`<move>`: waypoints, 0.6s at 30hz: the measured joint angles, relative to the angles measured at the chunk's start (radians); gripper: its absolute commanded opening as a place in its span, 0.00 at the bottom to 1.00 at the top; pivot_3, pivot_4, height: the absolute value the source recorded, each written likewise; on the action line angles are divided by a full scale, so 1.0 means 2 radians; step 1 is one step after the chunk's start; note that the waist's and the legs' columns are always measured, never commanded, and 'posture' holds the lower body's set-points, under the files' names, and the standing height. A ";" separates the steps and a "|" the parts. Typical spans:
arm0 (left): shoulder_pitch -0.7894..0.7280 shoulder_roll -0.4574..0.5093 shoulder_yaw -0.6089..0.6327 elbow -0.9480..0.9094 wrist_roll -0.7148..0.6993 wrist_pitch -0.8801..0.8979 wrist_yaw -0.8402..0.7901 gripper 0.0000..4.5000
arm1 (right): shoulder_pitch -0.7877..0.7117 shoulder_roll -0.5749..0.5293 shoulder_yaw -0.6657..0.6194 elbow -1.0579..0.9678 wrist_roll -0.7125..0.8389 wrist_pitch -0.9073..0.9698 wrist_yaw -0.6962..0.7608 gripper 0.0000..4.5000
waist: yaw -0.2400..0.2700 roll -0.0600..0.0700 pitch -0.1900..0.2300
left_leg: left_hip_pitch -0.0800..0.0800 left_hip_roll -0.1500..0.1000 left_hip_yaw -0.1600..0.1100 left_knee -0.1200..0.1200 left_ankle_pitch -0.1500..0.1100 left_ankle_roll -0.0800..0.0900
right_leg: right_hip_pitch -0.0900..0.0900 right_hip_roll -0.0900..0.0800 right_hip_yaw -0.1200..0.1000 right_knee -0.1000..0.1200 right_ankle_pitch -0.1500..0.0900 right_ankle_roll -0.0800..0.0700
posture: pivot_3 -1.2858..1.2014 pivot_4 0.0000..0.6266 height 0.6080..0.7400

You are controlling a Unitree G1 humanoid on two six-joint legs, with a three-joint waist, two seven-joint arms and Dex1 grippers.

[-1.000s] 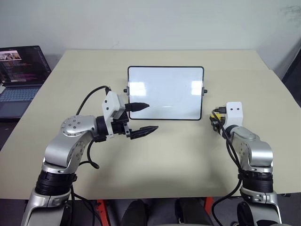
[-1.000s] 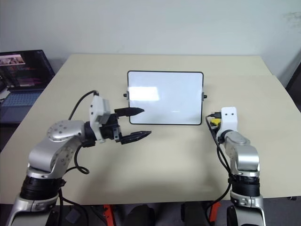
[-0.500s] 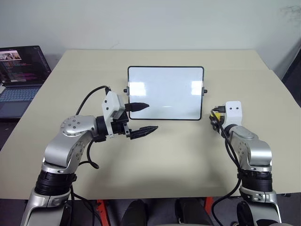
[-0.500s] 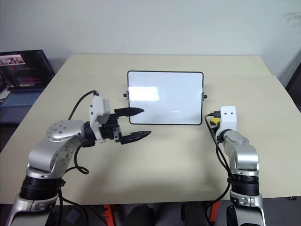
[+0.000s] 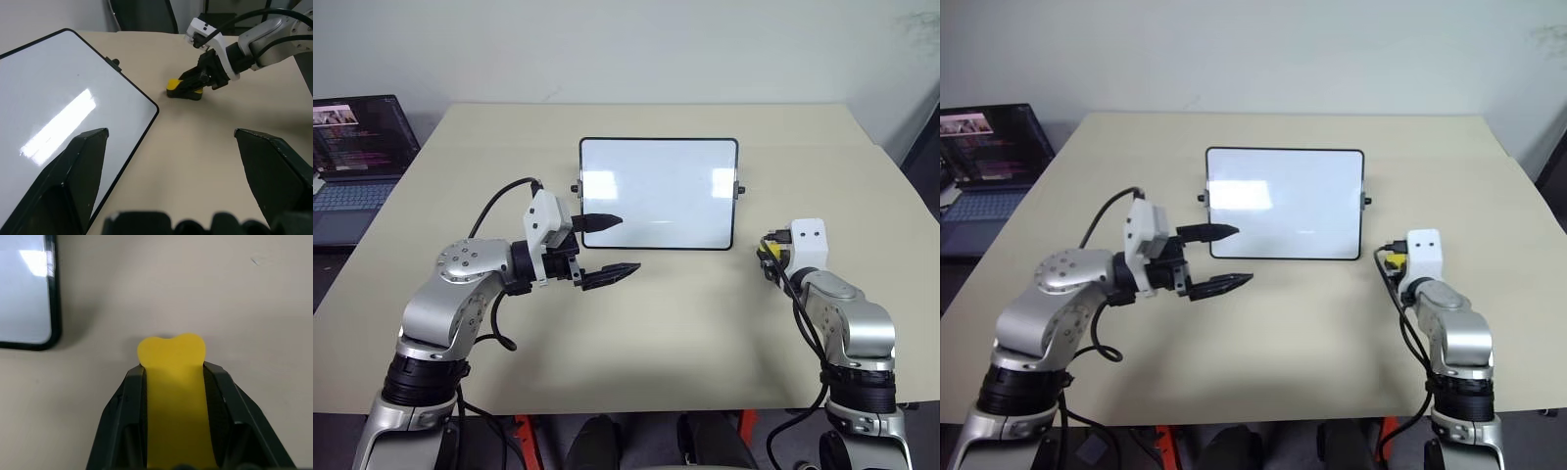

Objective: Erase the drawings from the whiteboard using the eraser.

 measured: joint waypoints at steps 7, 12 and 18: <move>0.000 0.003 0.000 0.001 0.000 -0.001 -0.003 1.00 | 0.015 0.001 0.000 -0.048 0.011 0.035 -0.001 0.28 | 0.000 0.000 0.000 | 0.000 0.000 0.000 0.000 0.000 0.000 | 0.000 0.000 0.000 0.000 0.000 0.000 | 0.52 0.24 1.00; 0.000 0.004 0.001 0.002 0.001 -0.001 -0.003 1.00 | 0.031 0.006 -0.001 -0.068 0.017 0.056 -0.007 0.28 | 0.000 0.000 0.000 | 0.000 0.000 0.000 0.000 0.000 0.000 | 0.000 0.000 0.000 0.000 0.000 0.000 | 0.52 0.24 1.00; 0.000 0.006 0.001 0.002 0.001 -0.001 -0.003 1.00 | 0.049 0.016 -0.004 -0.091 0.018 0.063 -0.013 0.28 | 0.000 0.000 0.000 | 0.000 0.000 0.000 0.000 0.000 0.000 | 0.000 0.000 0.000 0.000 0.000 0.000 | 0.52 0.24 1.00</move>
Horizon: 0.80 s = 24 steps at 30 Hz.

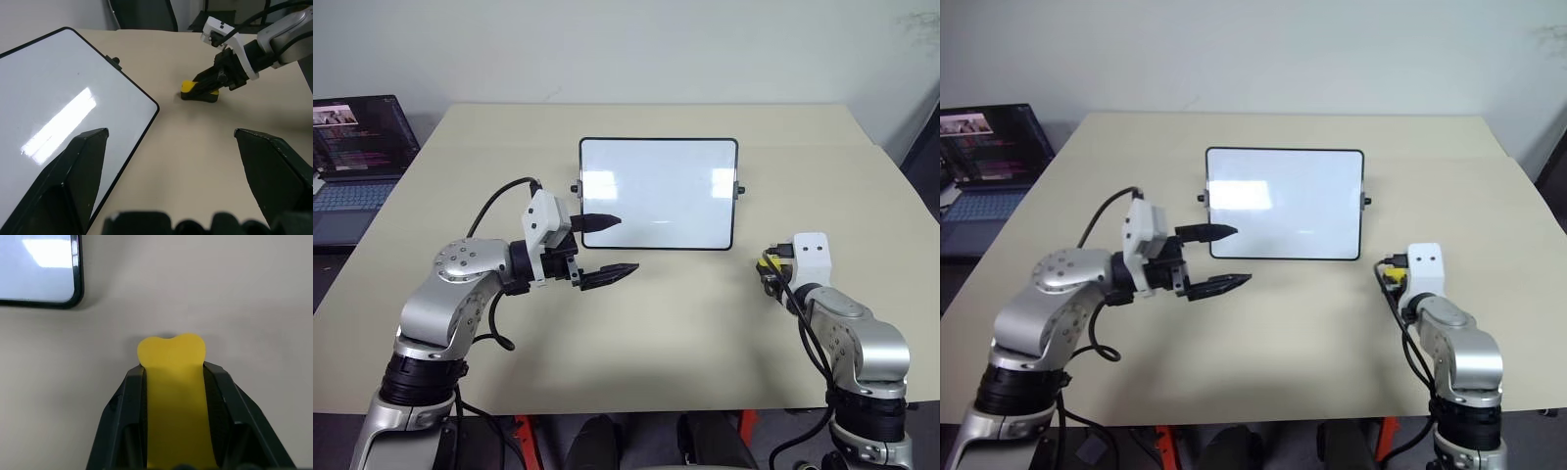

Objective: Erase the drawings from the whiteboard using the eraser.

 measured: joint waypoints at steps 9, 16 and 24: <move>-0.001 0.001 0.000 0.000 0.000 0.000 0.000 1.00 | 0.002 0.004 -0.001 -0.002 0.000 0.000 -0.007 0.28 | 0.000 0.000 0.000 | 0.000 0.000 0.000 0.000 0.000 0.000 | 0.000 0.000 0.000 0.000 0.000 0.000 | 0.52 0.24 1.00; -0.002 0.001 0.000 0.000 0.000 0.000 0.000 1.00 | 0.005 0.008 -0.003 -0.005 0.001 -0.001 -0.009 0.43 | 0.000 0.000 0.000 | 0.000 0.000 0.000 0.000 0.000 0.000 | 0.000 0.000 0.000 0.000 0.000 0.000 | 0.52 0.24 1.00; -0.002 0.001 0.000 0.000 0.000 0.000 -0.001 1.00 | 0.011 0.010 -0.005 -0.005 0.002 0.000 -0.009 0.99 | 0.000 0.000 0.000 | 0.000 0.000 0.000 0.000 0.000 0.000 | 0.000 0.000 0.000 0.000 0.000 0.000 | 0.52 0.24 1.00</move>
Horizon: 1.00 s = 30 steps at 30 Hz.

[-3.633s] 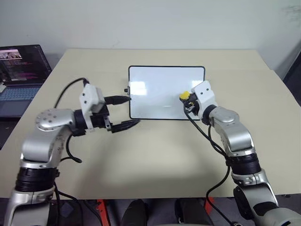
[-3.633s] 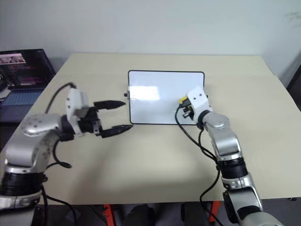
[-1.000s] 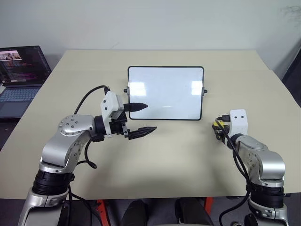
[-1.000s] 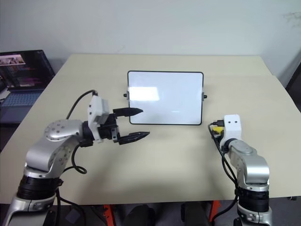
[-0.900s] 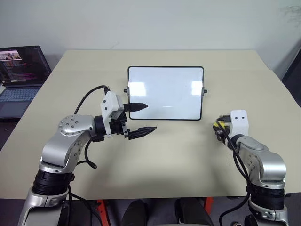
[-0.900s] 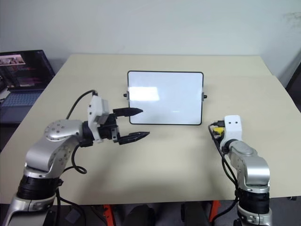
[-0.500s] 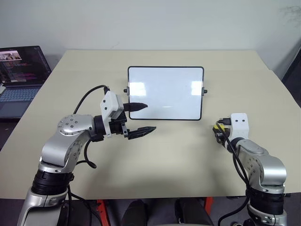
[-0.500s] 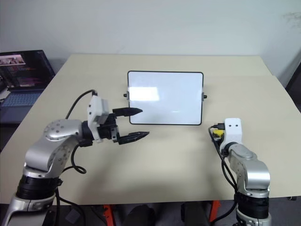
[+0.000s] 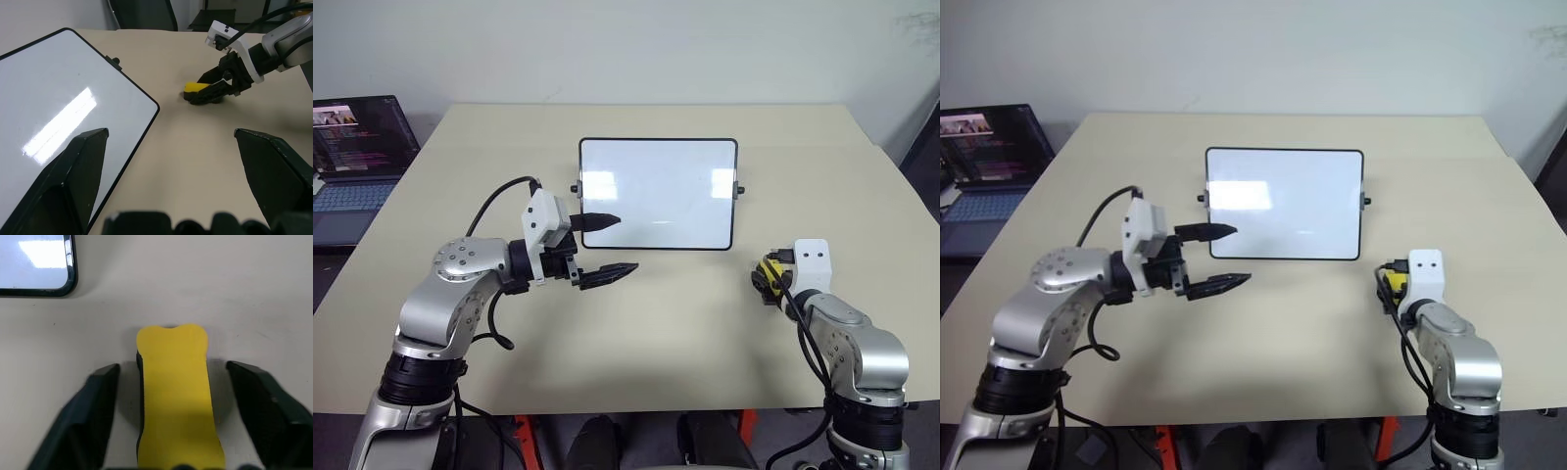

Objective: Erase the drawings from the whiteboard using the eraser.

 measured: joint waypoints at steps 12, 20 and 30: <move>0.015 -0.001 0.024 -0.009 -0.017 0.011 0.015 1.00 | -0.015 0.013 -0.029 -0.047 0.011 0.011 -0.006 0.99 | -0.001 0.000 0.000 | 0.000 0.000 0.000 0.000 0.000 0.000 | 0.000 0.000 0.000 0.000 0.000 0.000 | 0.52 0.24 1.00; 0.116 -0.101 0.058 -0.082 0.002 0.018 0.185 1.00 | 0.062 0.021 -0.058 -0.094 0.021 -0.096 0.010 0.99 | 0.003 0.000 0.000 | 0.000 0.000 -0.001 0.000 0.000 0.000 | 0.001 -0.001 0.000 -0.003 0.000 0.001 | 0.52 0.24 1.00; 0.324 -0.231 0.018 -0.101 0.166 -0.078 0.387 1.00 | 0.231 0.061 -0.048 -0.031 0.003 -0.367 0.024 0.99 | 0.001 0.001 -0.002 | 0.003 0.000 0.000 -0.001 0.000 0.000 | 0.004 -0.001 0.000 -0.002 0.000 0.001 | 0.52 0.24 1.00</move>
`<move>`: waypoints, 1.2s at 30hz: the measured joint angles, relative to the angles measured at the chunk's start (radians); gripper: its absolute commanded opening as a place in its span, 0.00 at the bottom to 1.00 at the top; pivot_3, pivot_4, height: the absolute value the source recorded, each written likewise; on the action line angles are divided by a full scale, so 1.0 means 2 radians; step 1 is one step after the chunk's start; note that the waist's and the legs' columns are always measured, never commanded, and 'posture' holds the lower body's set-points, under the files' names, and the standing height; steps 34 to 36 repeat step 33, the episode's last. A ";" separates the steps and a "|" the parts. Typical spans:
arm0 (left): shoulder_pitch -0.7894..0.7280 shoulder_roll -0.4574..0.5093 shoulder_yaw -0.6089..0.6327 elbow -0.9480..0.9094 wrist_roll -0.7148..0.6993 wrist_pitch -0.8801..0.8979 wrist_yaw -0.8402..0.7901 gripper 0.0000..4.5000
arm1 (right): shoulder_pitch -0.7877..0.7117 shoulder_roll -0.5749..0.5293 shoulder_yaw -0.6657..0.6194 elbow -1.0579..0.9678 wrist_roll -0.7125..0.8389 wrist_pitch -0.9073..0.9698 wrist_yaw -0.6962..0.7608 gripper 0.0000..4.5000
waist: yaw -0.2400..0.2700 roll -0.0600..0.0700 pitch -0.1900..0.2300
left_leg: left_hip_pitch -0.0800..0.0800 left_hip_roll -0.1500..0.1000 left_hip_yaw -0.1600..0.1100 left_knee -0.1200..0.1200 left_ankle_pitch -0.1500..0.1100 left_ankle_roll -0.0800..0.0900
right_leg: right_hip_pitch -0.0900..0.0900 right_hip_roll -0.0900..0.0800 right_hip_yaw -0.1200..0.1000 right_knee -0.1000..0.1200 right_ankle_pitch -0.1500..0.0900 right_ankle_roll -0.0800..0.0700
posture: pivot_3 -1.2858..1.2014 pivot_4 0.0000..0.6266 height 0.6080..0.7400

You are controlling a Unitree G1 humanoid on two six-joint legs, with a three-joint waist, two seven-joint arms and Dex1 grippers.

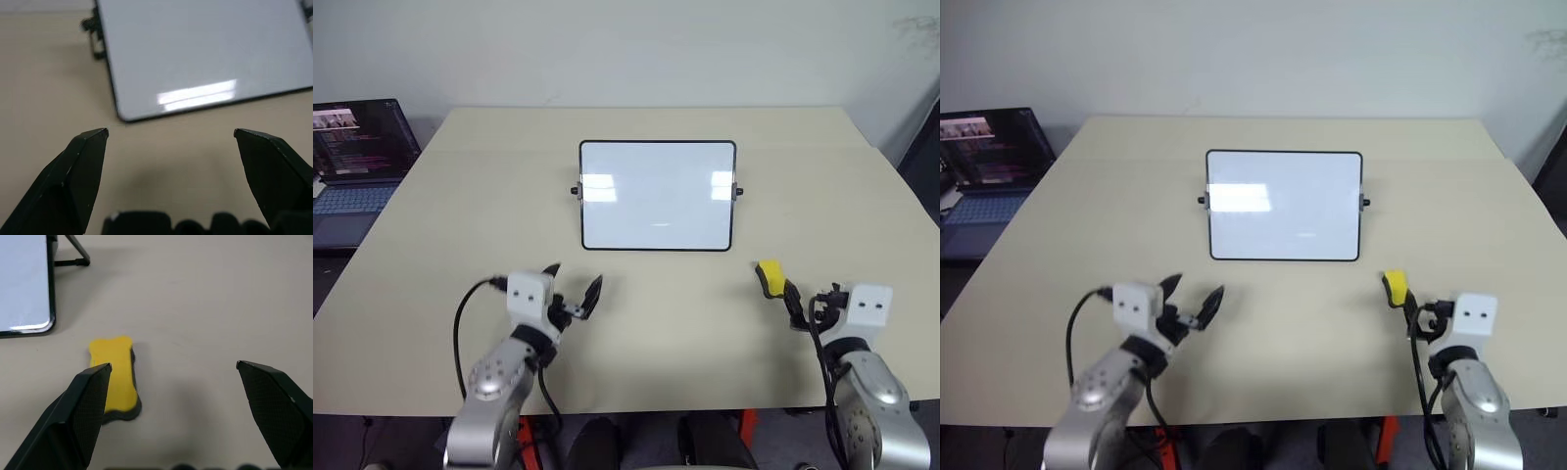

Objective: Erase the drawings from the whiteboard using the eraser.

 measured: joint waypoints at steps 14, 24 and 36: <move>0.033 -0.059 -0.018 -0.011 0.081 -0.067 0.093 1.00 | 0.003 0.031 0.032 0.036 -0.016 -0.102 -0.037 0.99 | 0.001 0.000 0.001 | 0.006 0.000 0.000 0.000 0.000 0.000 | 0.007 0.001 0.000 -0.002 0.000 0.000 | 0.52 0.24 1.00; 0.020 -0.059 -0.020 -0.006 0.086 -0.076 0.092 1.00 | 0.013 0.018 0.018 0.062 -0.006 -0.135 -0.034 0.99 | 0.001 0.000 0.001 | 0.006 0.000 0.000 0.000 0.000 0.000 | 0.007 0.001 0.000 -0.002 0.000 0.000 | 0.52 0.24 1.00; 0.032 -0.057 -0.044 -0.005 0.085 -0.076 0.071 1.00 | 0.078 0.012 0.018 0.055 -0.010 -0.168 -0.030 0.99 | 0.001 0.000 0.001 | 0.006 0.000 0.000 -0.001 0.000 0.000 | 0.007 0.000 0.000 -0.002 -0.001 0.001 | 0.52 0.24 1.00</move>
